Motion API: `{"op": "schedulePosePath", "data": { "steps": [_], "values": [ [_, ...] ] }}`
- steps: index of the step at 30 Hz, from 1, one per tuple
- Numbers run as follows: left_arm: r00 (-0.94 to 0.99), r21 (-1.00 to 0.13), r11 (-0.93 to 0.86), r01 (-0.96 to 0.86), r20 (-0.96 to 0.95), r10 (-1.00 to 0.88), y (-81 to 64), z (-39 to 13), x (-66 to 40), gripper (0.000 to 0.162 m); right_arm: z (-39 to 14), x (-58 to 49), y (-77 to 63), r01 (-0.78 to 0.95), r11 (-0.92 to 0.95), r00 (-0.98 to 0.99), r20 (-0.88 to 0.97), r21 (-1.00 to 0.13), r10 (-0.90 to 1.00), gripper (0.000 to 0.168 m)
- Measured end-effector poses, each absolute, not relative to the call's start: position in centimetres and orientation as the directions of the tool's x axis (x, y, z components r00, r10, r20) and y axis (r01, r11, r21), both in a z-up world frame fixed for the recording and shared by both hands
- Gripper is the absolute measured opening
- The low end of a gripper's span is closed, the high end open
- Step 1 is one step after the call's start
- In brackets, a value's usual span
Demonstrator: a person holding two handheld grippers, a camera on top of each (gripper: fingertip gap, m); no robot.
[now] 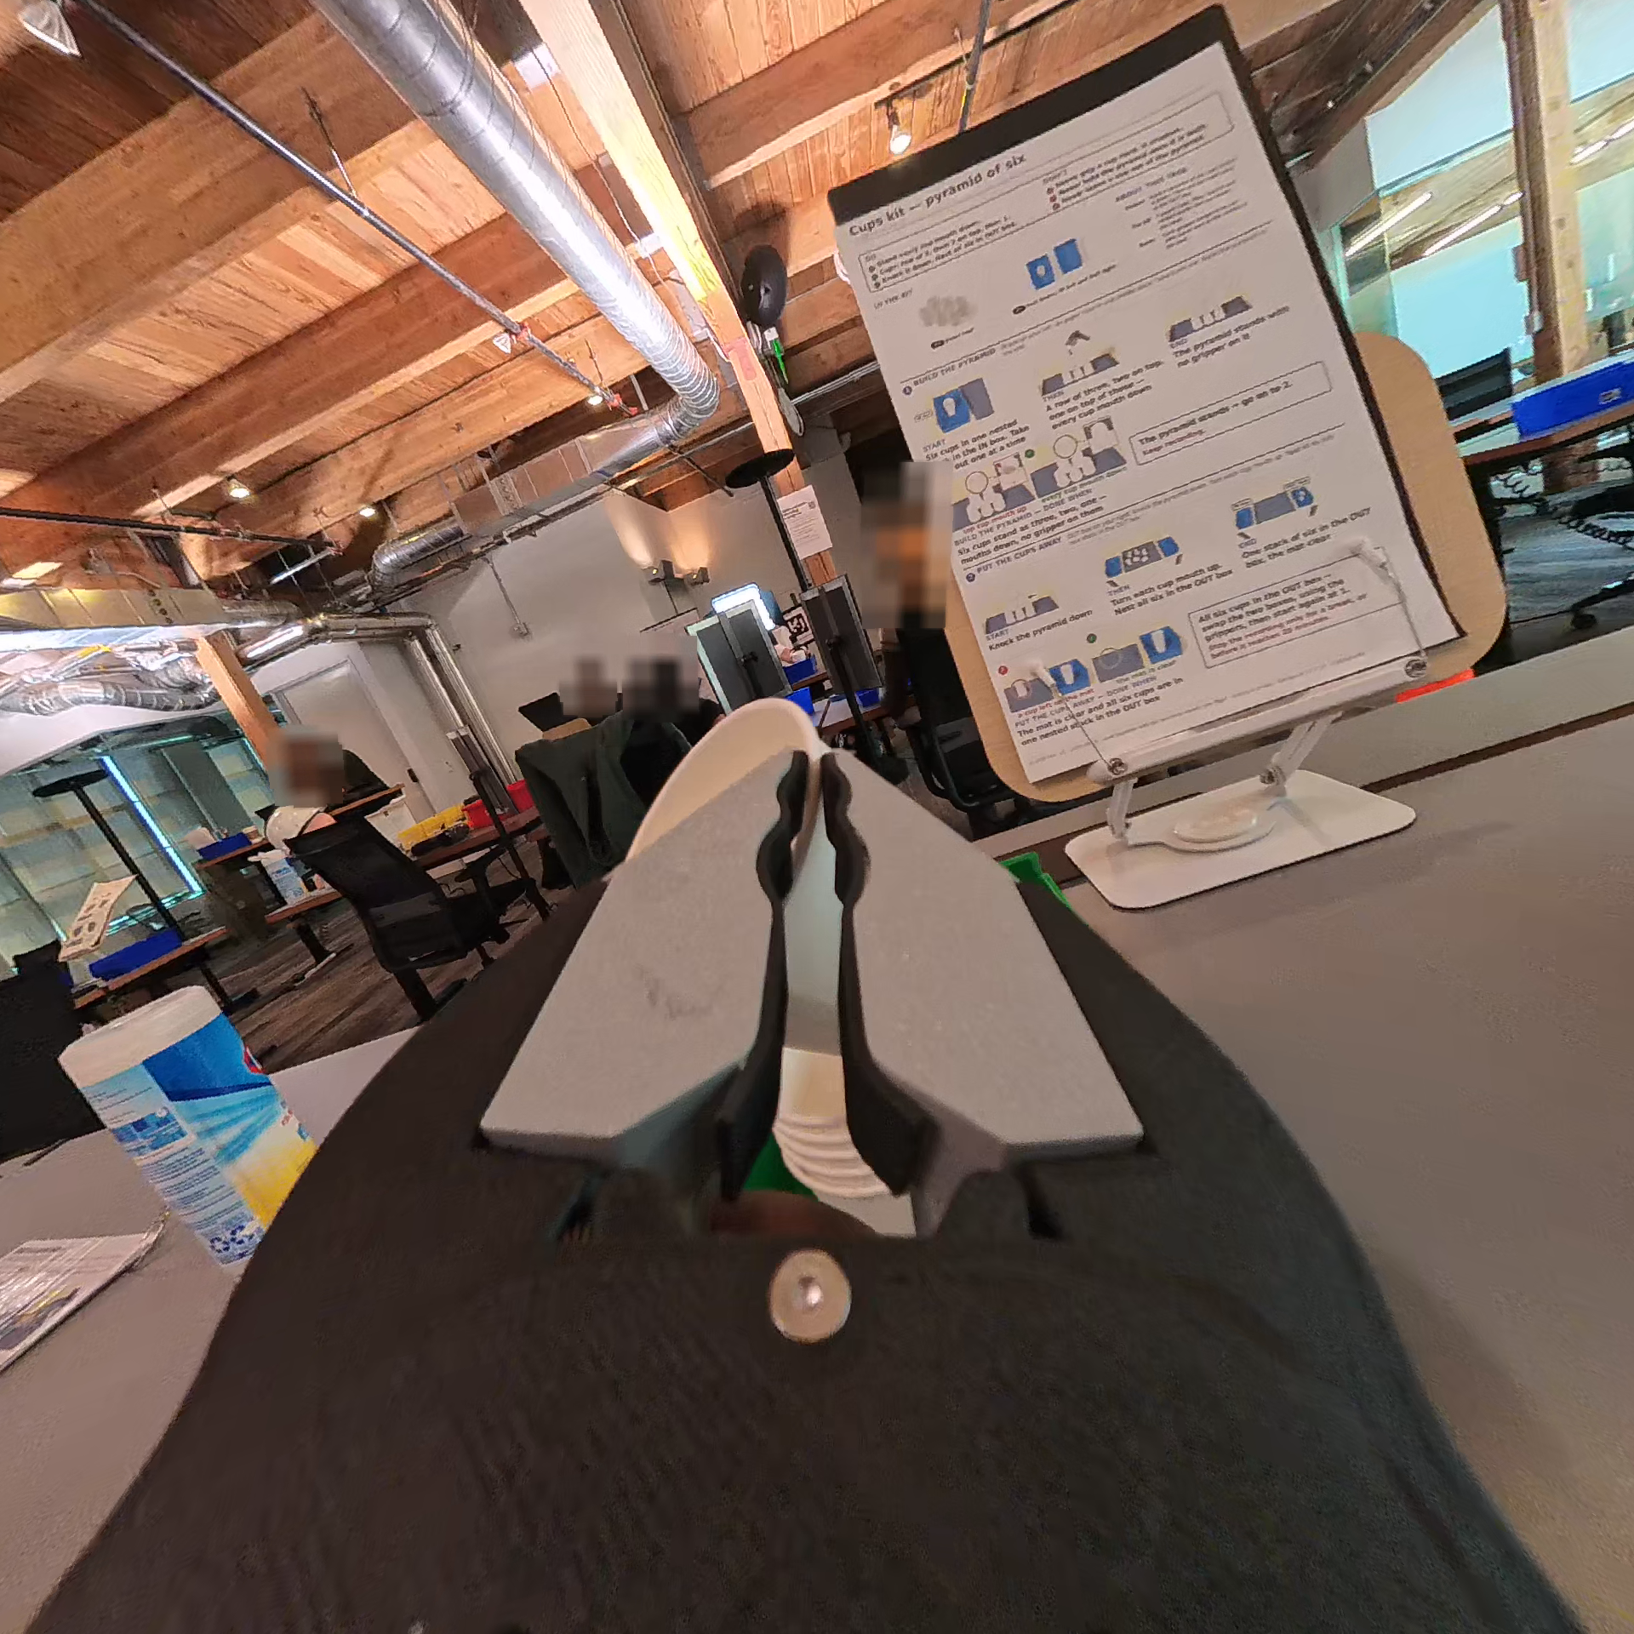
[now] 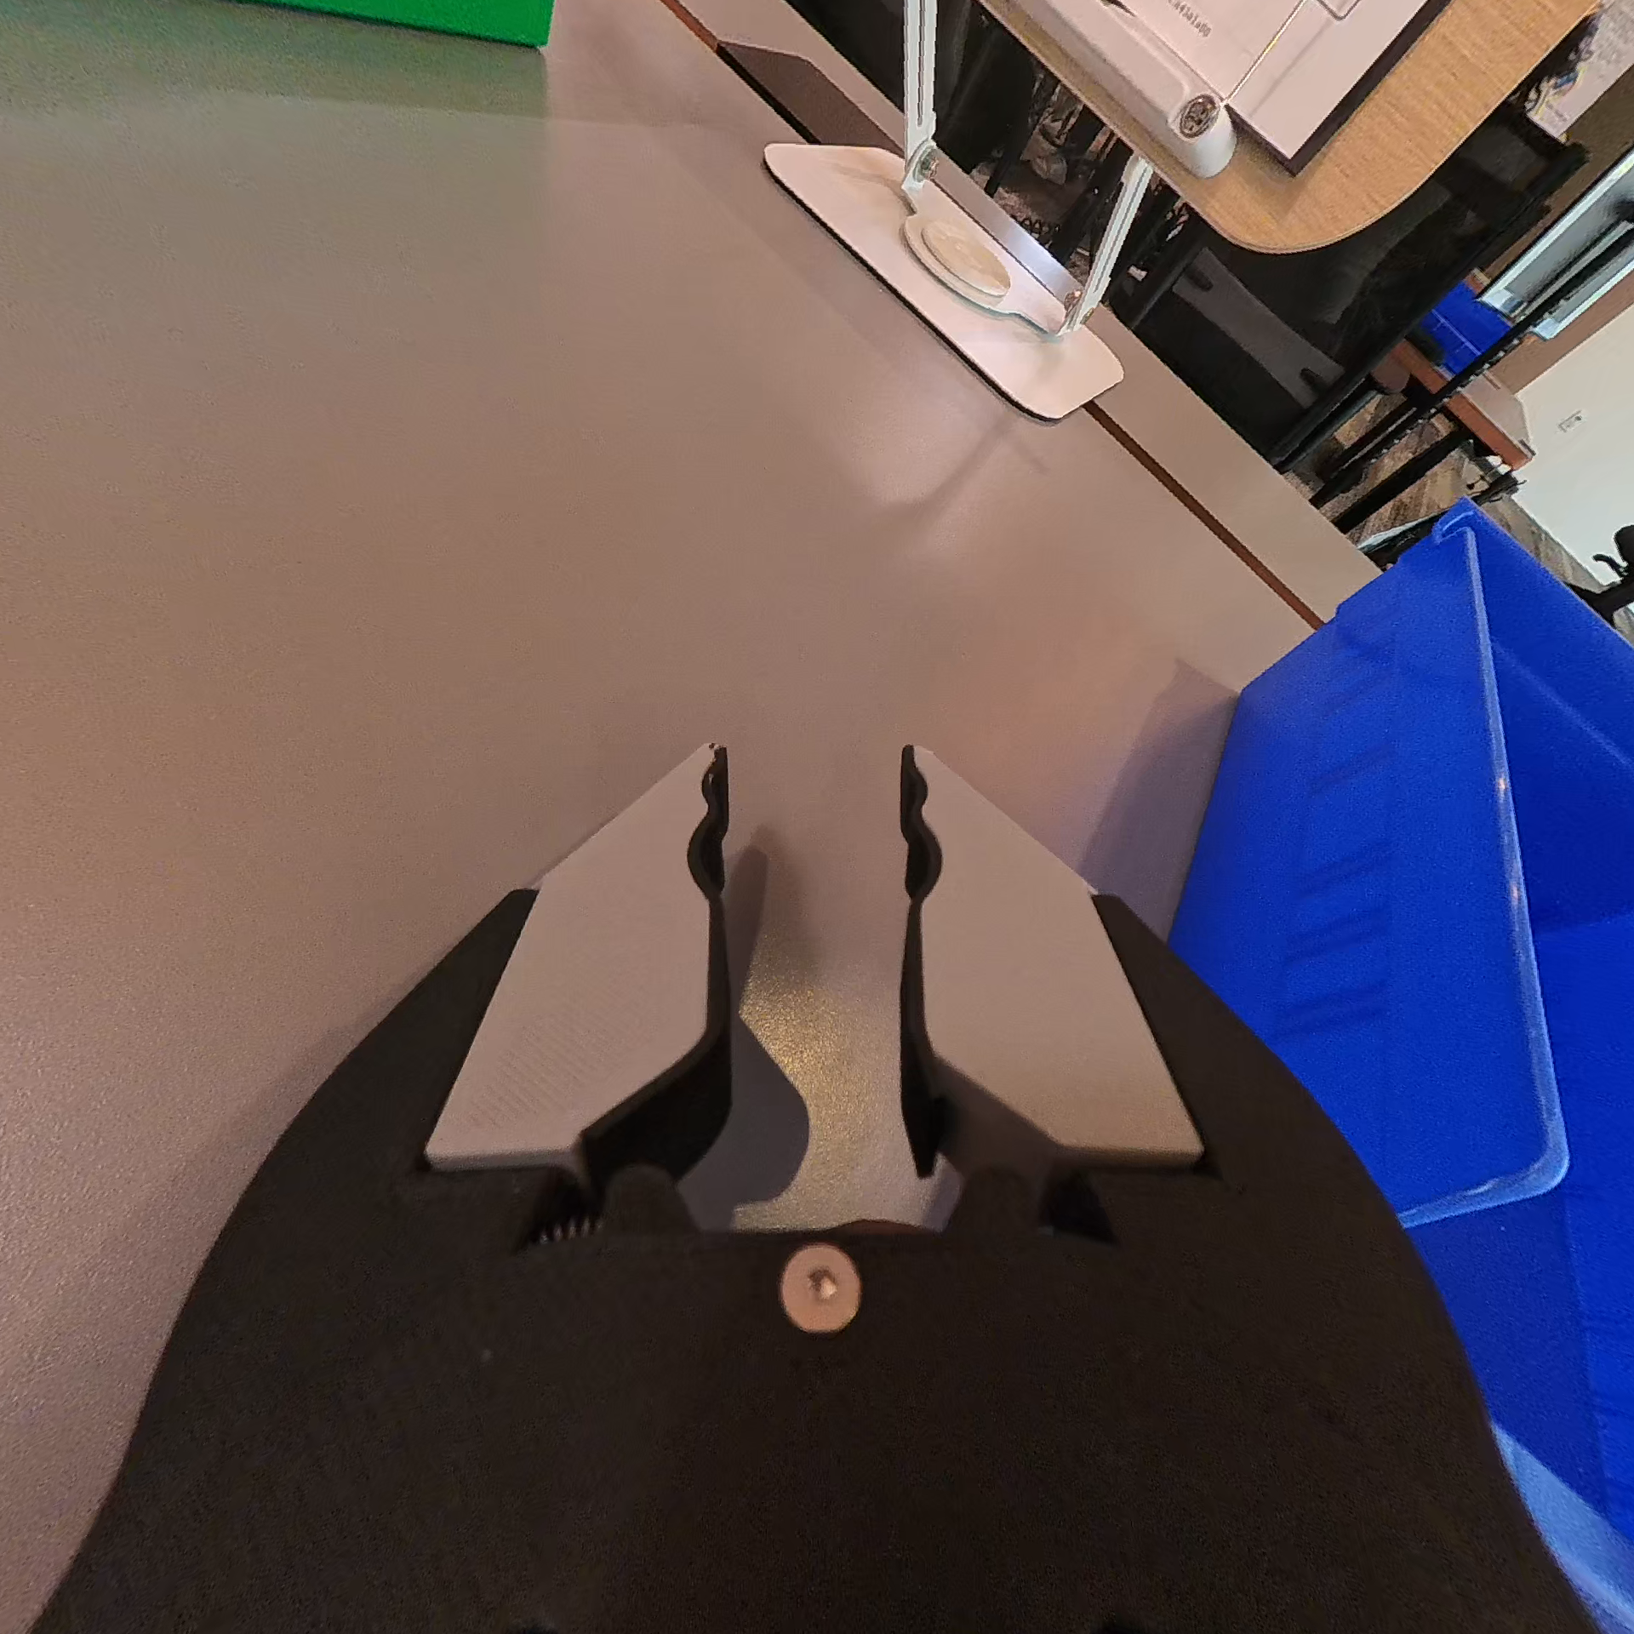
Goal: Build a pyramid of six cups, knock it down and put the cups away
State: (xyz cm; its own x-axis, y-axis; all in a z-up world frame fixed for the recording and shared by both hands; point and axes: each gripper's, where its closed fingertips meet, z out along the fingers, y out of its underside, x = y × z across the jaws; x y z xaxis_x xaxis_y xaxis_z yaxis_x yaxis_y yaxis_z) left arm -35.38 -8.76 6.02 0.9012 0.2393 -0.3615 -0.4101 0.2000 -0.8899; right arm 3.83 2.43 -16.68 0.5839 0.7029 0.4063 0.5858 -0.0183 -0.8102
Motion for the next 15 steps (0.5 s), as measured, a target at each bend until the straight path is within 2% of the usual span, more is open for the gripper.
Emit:
{"op": "schedulePosePath", "data": {
  "steps": [15],
  "values": [
    [0.89,-0.868,0.221,-0.445,-0.402,0.214,-9.3,6.9,-33.2,0.001,-16.7,3.8,2.4,0.588,-0.017,0.583,0.409,-0.809,0.702,0.036]
  ]
}}
